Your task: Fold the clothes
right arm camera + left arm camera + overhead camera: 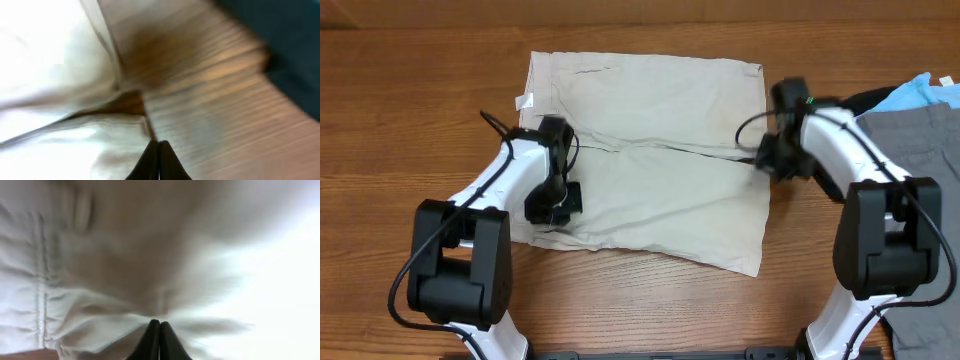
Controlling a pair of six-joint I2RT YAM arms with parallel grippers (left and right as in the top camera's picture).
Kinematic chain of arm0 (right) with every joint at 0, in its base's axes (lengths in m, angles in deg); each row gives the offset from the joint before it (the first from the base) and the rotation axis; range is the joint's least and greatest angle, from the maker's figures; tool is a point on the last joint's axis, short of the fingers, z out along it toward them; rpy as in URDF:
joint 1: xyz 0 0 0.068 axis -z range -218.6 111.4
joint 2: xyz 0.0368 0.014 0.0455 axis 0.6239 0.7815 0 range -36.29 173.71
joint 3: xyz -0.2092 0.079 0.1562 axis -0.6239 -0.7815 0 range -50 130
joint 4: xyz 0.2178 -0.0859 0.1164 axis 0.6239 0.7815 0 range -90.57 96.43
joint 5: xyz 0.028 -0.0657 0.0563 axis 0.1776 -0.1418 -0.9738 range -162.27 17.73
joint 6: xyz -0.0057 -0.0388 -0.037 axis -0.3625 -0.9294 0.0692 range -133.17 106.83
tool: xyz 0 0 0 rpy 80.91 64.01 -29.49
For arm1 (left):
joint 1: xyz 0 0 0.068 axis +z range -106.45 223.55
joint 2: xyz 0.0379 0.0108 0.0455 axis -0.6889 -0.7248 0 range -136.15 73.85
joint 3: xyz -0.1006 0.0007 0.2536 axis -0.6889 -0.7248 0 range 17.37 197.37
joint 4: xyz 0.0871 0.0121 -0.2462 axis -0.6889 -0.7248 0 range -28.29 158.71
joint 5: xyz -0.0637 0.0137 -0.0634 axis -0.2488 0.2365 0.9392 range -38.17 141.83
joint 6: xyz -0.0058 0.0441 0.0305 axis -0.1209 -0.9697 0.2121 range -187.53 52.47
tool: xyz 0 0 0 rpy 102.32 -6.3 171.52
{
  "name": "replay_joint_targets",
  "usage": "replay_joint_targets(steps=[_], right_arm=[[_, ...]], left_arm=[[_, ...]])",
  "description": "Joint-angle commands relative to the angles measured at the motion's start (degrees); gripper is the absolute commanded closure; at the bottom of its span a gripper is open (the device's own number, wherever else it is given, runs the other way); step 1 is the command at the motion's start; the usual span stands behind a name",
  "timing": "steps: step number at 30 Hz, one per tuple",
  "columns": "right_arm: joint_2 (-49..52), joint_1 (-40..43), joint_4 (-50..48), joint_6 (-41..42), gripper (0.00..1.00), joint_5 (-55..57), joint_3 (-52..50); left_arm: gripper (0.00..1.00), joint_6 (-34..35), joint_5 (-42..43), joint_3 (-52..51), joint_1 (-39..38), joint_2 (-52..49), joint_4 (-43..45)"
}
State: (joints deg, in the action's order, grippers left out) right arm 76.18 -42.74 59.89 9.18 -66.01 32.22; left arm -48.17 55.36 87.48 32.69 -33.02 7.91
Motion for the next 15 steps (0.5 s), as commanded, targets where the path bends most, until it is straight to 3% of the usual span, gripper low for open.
replay_joint_targets(steps=[1,6,10,15], right_arm=[[-0.5,-0.4,6.2,0.2,0.96,-1.7,14.1],[-0.5,-1.5,14.1,-2.6,0.96,-17.3,24.7],[-0.2,-3.4,13.4,-3.7,0.96,-28.6,23.8],[-0.2,-7.7,8.2,-3.7,0.96,-29.1,18.1]], left_arm=[[0.96,0.6,5.7,8.1,-0.1,5.1,-0.8],[0.96,0.5,7.0,14.5,-0.1,6.3,0.8],[0.96,0.5,5.7,13.2,-0.1,5.4,5.8],[0.96,0.5,1.7,11.6,0.0,1.1,8.0]])
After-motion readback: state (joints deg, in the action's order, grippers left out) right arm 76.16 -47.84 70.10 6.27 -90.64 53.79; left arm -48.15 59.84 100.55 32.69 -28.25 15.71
